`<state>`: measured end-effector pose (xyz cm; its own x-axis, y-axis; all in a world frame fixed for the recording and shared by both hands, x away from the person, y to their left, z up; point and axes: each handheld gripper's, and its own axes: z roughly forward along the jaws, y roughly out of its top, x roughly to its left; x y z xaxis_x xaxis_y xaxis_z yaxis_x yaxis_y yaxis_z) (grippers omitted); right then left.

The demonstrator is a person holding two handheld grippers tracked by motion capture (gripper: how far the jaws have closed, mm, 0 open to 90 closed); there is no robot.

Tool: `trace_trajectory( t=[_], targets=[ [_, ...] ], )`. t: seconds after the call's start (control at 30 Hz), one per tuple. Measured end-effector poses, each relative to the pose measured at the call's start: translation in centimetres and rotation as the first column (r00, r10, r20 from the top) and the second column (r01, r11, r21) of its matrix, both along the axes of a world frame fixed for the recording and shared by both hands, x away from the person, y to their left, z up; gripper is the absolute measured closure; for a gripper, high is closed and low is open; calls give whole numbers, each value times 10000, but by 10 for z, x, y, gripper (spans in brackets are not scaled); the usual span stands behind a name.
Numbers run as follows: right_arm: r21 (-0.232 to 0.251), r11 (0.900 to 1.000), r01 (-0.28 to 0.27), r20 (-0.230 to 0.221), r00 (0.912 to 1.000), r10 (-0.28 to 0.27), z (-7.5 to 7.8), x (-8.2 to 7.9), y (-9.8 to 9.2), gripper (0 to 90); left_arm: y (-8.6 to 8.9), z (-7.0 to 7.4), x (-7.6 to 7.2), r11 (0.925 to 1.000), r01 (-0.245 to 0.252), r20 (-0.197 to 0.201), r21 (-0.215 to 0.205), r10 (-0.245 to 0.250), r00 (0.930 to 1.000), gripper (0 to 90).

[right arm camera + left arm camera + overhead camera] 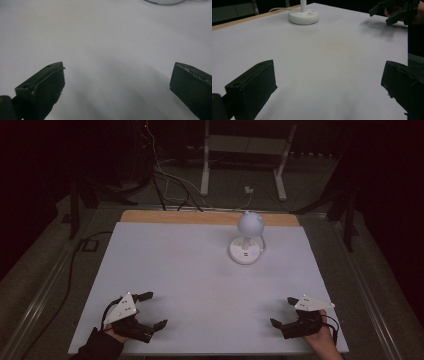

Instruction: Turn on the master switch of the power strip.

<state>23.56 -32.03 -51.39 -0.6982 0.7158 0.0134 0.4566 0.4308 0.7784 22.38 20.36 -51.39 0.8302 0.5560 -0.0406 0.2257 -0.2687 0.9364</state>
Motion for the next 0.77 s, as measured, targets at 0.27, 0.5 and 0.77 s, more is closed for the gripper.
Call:
trace_trajectory(
  t=[0.27, 0.5, 0.77],
  targets=[
    [142, 9999, 36, 114, 9999, -37, -2, -2, -6, 0, 0, 0, 0, 10000, 22, 3, 48, -22, 10000, 2],
    [33, 10000, -70, 353, 9994, 69, -2, -1, -5, 0, -1, -1, 0, 10000, 42, -9, 62, -42, 10000, 2],
    [-118, 9999, -29, -64, 10000, 29, -4, 2, -5, 0, -1, -1, 0, 10000, 45, -14, 58, -45, 10000, 2]
  ],
)
